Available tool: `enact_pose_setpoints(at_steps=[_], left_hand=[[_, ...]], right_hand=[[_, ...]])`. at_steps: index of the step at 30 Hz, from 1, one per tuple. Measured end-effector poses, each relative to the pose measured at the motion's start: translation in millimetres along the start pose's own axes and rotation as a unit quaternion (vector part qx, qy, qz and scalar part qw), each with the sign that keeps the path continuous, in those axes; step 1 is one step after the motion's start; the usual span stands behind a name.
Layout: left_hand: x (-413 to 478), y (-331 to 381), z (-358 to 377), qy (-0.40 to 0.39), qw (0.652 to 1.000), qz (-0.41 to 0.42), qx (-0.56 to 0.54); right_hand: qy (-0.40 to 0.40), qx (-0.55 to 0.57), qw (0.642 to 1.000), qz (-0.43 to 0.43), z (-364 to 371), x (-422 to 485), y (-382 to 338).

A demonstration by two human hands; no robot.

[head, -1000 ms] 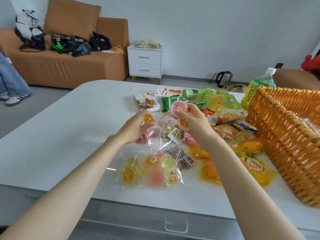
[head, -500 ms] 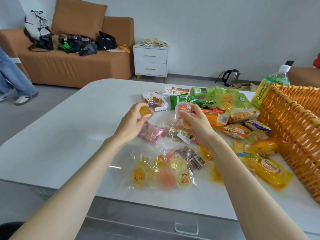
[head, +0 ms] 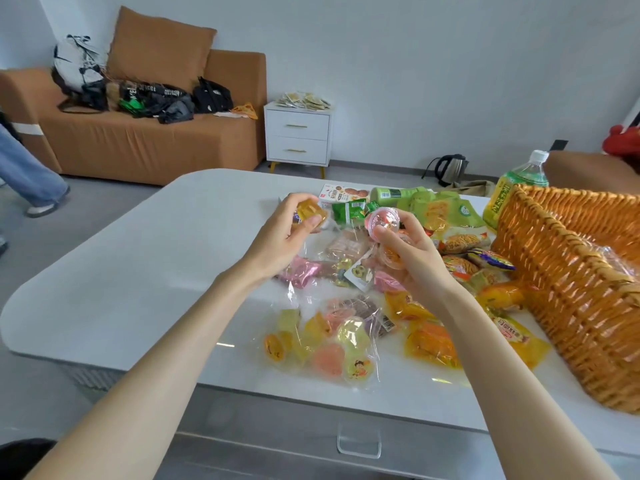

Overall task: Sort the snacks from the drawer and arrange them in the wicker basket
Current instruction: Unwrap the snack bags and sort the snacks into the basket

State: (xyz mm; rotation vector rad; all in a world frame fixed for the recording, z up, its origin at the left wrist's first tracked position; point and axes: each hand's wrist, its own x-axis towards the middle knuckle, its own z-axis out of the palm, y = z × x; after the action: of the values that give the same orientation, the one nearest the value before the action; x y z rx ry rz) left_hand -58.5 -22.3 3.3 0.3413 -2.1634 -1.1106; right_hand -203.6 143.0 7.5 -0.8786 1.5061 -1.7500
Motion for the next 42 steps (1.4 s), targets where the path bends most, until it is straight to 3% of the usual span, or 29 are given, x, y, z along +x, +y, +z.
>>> enact_pose_setpoints(at_steps=[7,13,25,34,38,42], left_hand=[[3.7,21.8,13.2,0.026,0.999,0.015,-0.030],[14.1,32.2,25.5,0.060,0.995,0.071,0.048],[8.9,37.5,49.5,0.064,0.972,0.139,0.178],[-4.6,54.0,51.5,0.076,0.977,0.155,0.126],[-17.8,56.5,32.9,0.069,0.961,0.204,0.174],[-25.2,56.1,27.1,0.028,0.930,0.225,0.290]], right_hand=[[-0.002,0.014,0.998,-0.054,-6.5,-13.5,-14.1],[0.028,0.083,0.992,-0.094,-5.7,-8.2,-25.1],[0.084,-0.030,0.990,-0.110,-18.2,-20.1,-23.9],[0.148,-0.028,0.982,-0.111,-33.0,-26.5,-19.3],[0.154,-0.035,0.979,-0.127,-31.4,-25.7,-20.7],[0.147,-0.053,0.976,-0.151,-23.6,-28.3,-19.9]])
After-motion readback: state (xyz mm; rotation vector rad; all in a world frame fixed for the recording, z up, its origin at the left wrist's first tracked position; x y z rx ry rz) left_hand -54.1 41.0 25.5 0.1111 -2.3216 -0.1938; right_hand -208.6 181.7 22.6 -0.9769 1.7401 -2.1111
